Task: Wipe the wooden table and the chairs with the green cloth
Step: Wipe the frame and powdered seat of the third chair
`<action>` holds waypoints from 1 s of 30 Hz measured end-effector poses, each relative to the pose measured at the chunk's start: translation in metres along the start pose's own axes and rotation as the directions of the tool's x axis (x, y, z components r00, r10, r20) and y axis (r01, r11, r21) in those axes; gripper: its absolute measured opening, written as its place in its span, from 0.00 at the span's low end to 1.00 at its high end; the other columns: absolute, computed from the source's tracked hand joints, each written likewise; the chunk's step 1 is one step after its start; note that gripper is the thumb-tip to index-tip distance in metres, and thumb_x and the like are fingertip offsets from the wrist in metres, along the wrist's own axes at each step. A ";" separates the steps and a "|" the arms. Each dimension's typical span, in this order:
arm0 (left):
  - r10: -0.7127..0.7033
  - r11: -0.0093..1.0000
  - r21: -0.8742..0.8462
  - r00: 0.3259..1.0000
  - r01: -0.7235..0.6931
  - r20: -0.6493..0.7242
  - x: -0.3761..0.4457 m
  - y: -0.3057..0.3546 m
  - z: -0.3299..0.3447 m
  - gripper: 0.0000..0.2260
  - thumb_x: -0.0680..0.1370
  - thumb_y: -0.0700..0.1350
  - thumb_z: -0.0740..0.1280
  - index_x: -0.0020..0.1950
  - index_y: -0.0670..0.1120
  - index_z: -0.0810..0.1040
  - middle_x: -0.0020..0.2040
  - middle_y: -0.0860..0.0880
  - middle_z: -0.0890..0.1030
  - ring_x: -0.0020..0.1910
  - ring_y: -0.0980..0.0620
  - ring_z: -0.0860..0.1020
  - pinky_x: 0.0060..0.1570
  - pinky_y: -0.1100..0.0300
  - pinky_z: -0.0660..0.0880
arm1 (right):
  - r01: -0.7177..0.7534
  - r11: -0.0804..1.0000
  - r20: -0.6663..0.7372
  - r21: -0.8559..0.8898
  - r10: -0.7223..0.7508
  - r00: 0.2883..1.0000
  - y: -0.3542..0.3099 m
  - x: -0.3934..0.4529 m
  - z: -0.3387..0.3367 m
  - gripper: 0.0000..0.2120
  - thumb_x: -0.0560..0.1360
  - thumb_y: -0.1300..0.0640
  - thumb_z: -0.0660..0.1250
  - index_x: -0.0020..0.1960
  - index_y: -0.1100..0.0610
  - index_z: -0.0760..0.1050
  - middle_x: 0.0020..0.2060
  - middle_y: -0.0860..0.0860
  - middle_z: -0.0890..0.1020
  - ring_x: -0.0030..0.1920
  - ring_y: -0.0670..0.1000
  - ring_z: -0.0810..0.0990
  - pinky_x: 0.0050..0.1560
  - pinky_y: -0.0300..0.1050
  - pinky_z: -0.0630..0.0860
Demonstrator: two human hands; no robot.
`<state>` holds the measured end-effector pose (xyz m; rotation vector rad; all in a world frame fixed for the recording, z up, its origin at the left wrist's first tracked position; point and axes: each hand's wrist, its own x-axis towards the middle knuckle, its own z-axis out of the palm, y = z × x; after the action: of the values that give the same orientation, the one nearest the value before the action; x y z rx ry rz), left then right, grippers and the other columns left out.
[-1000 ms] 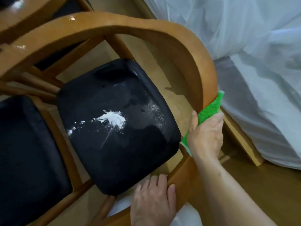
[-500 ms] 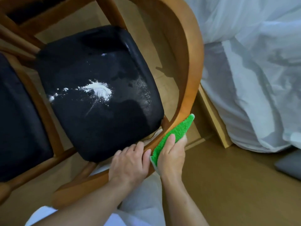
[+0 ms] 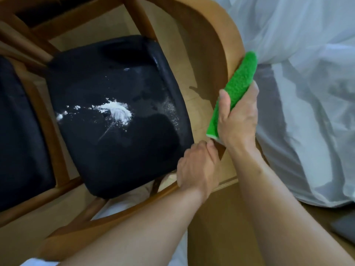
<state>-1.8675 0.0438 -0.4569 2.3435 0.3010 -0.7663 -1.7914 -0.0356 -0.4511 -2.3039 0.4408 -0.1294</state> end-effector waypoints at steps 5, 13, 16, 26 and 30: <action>-0.186 0.951 -0.255 0.982 0.176 -0.015 0.015 0.034 -0.002 0.27 0.83 0.57 0.42 0.54 0.48 0.78 0.50 0.48 0.79 0.51 0.49 0.77 0.54 0.49 0.74 | -0.198 0.962 0.079 0.187 0.186 0.979 -0.015 0.068 -0.006 0.17 0.82 0.43 0.54 0.39 0.50 0.70 0.29 0.42 0.72 0.30 0.39 0.71 0.38 0.37 0.68; -0.537 0.763 -0.455 0.842 0.460 -0.049 0.048 0.083 -0.006 0.27 0.82 0.56 0.43 0.60 0.49 0.79 0.58 0.45 0.80 0.57 0.42 0.76 0.54 0.51 0.68 | -0.705 0.455 0.551 0.544 0.440 0.709 -0.010 0.075 -0.012 0.24 0.79 0.36 0.57 0.55 0.54 0.80 0.37 0.52 0.81 0.37 0.51 0.80 0.45 0.49 0.79; -0.549 0.772 -0.420 0.833 0.477 -0.062 0.048 0.084 -0.005 0.25 0.82 0.57 0.44 0.59 0.50 0.78 0.56 0.45 0.80 0.56 0.41 0.77 0.51 0.52 0.68 | -0.770 0.427 0.589 0.474 0.497 0.638 -0.006 0.069 -0.017 0.24 0.79 0.36 0.56 0.53 0.54 0.79 0.36 0.52 0.82 0.36 0.50 0.81 0.44 0.47 0.79; -0.553 0.799 -0.350 0.826 0.489 -0.108 0.050 0.086 -0.005 0.20 0.82 0.55 0.45 0.50 0.53 0.75 0.48 0.49 0.79 0.51 0.46 0.77 0.44 0.57 0.63 | -0.844 0.486 0.608 0.227 0.606 0.513 -0.003 0.077 -0.024 0.24 0.79 0.34 0.54 0.55 0.52 0.78 0.41 0.51 0.85 0.42 0.51 0.84 0.50 0.49 0.79; -0.548 0.808 -0.373 0.814 0.456 -0.193 0.045 0.092 -0.005 0.25 0.79 0.57 0.36 0.39 0.54 0.70 0.34 0.58 0.67 0.33 0.59 0.64 0.33 0.63 0.57 | -0.740 0.620 0.678 0.262 0.428 0.598 -0.044 0.149 -0.006 0.20 0.80 0.41 0.58 0.53 0.56 0.80 0.38 0.54 0.84 0.38 0.52 0.83 0.44 0.50 0.81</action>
<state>-1.7934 -0.0224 -0.4336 2.0752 1.1395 -0.5468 -1.6417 -0.0642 -0.4214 -1.4190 0.7576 0.6924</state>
